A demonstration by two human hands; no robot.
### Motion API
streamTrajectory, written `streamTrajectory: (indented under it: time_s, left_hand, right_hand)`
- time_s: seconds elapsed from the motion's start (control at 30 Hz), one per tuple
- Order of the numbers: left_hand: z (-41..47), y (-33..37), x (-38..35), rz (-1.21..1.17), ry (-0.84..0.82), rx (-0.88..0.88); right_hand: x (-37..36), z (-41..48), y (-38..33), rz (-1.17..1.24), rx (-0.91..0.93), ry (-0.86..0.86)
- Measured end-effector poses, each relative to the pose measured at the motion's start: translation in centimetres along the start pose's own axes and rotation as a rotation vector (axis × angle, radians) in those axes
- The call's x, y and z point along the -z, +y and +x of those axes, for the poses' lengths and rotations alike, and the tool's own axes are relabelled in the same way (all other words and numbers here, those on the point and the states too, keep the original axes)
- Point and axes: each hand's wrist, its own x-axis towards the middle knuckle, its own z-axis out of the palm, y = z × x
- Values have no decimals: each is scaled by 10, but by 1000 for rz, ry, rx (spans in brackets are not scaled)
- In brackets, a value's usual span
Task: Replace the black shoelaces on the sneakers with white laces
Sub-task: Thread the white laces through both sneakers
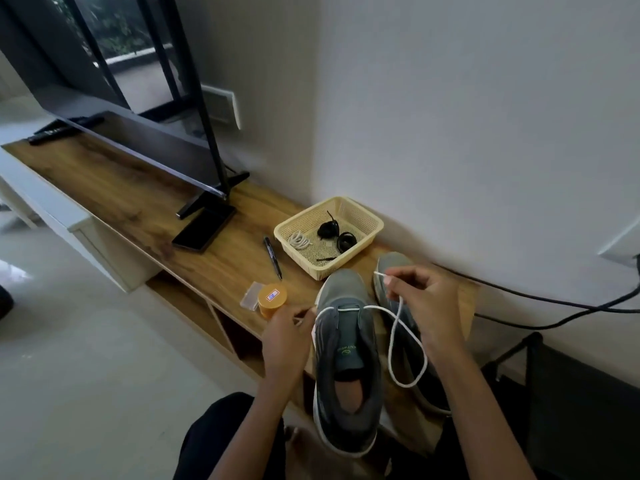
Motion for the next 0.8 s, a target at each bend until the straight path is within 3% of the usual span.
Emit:
streamTrajectory:
  time_s: [0.13,0.23,0.37,0.43,0.53,0.67,0.8]
  left_hand:
    - [21,4,-20,-116,72,-42]
    - [37,2,-22,-74,168,-170]
    - [37,4,-14,-171,-47,-171]
    - [30,4,-11,-171,-36,-135]
    - [15,1,-6,-44,11,-88]
    - [-3,7,-6,126,-204,-49]
    - [-7,17,-8,285,-246,-58]
  right_hand:
    - [-20,8,27,-176,37,-70]
    - [-25,10,43,-295,76,-86]
    - [-29,12,52,-374,115,-89]
    - [-31,11,54,-368,105,-109]
    - [-35,9,57,-365,106,-120]
    - [-39,7,60,-330,86,-74]
    - [-39,8,61,-325,80,-21]
